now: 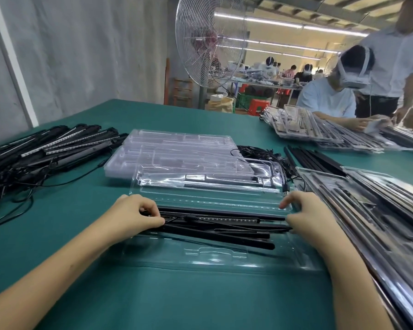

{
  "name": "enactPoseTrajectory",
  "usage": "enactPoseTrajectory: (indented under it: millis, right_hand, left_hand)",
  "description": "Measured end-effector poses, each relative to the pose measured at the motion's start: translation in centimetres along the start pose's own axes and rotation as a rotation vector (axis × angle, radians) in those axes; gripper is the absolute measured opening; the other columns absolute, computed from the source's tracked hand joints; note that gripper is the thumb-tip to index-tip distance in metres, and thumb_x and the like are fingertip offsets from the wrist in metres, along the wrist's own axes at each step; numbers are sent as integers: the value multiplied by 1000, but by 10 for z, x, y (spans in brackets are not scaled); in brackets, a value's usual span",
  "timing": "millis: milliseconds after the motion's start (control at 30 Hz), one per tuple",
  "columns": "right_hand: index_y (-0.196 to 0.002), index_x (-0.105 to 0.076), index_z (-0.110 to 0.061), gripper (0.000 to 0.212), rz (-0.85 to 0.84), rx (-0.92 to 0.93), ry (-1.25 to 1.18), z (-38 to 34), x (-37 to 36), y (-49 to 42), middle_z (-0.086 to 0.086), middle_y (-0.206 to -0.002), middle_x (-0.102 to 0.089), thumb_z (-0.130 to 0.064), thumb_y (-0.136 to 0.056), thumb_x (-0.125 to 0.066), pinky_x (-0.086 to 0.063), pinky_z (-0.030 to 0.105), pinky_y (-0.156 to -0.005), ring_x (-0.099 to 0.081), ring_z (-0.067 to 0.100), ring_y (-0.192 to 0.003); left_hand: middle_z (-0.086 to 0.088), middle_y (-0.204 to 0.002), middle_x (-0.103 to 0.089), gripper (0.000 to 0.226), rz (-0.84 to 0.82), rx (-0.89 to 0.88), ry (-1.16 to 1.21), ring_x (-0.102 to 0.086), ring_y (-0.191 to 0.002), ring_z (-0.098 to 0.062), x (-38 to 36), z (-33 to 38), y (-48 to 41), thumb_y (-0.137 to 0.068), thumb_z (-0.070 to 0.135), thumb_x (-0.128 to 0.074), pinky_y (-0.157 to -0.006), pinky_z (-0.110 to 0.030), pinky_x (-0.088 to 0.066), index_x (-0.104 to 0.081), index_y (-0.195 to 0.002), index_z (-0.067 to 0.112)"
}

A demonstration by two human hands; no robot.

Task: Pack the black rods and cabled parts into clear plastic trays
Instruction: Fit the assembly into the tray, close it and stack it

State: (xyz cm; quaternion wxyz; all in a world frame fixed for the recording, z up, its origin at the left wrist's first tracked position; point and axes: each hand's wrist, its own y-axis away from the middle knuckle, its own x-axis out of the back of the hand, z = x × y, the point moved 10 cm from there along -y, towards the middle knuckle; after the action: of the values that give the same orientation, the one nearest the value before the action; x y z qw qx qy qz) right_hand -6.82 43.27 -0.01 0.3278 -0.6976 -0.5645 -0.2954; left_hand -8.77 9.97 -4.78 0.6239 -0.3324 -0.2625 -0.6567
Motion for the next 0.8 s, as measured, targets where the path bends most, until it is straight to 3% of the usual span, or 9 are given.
enactPoseTrajectory:
  millis: [67, 133, 233, 333, 467, 600, 733, 800]
  right_hand:
    - [-81, -56, -13, 31, 48, 0, -27, -1, 5, 0, -5, -78, -36, 15, -77, -45, -36, 17, -37, -40, 14, -49]
    - [-78, -56, -13, 29, 74, 4, -29, -2, 8, 1, -5, -71, -31, 14, -77, -45, -27, 11, -32, -35, 13, -46]
    - [-80, -57, -12, 27, 73, 0, -3, -1, 6, 1, 3, -84, -45, 12, -78, -46, -26, 8, -31, -39, 13, -49]
    - [-84, -58, -15, 28, 73, 5, 20, -2, 5, 0, 8, -99, -50, 10, -79, -47, -31, 8, -34, -44, 13, -55]
    - [-91, -62, -9, 29, 65, 3, 6, 2, 5, 0, 1, -86, -45, 12, -78, -47, -32, 8, -35, -44, 11, -57]
    - [-87, -59, -14, 28, 52, -29, 30, 8, 3, -1, 6, -104, -51, 10, -79, -47, -31, 10, -34, -46, 12, -55]
    - [-90, -61, -15, 21, 0, -116, 104, 22, -3, -3, 6, -102, -59, 2, -83, -50, -34, 20, -46, -48, 10, -60]
    - [-89, -63, -14, 20, 34, -114, 89, 22, 1, -2, 5, -102, -61, 2, -84, -51, -34, 15, -49, -49, 8, -66]
  left_hand:
    - [7, -76, -65, 20, -32, -16, -11, -49, -89, -10, -2, 3, 0, -75, 33, -73, -71, -27, -41, -65, -57, 38]
    - [9, -77, -65, 18, -70, -36, -15, -48, -92, -9, -2, 4, 1, -77, 36, -72, -75, -27, -42, -65, -60, 39]
    - [15, -81, -64, 17, -79, -113, -56, -47, -97, -10, -1, 7, 6, -80, 39, -69, -85, -30, -41, -64, -64, 37]
    - [16, -88, -56, 18, 32, -193, -158, -41, -97, -13, -3, 20, 11, -83, 38, -67, -88, -29, -37, -56, -69, 42]
    - [12, -90, -55, 14, 22, -185, -129, -43, -99, -13, -5, 20, 9, -81, 39, -69, -89, -30, -38, -60, -70, 39]
    - [14, -89, -58, 12, 28, -153, -91, -43, -98, -11, -1, 15, 6, -78, 40, -71, -80, -27, -36, -60, -75, 38]
    - [20, -98, -57, 21, -12, -156, -122, -39, -100, -6, -4, 15, 6, -81, 43, -68, -84, -24, -33, -54, -93, 52]
    - [18, -97, -57, 21, -2, -157, -137, -40, -100, -6, -3, 16, 5, -81, 42, -69, -83, -22, -32, -56, -94, 53]
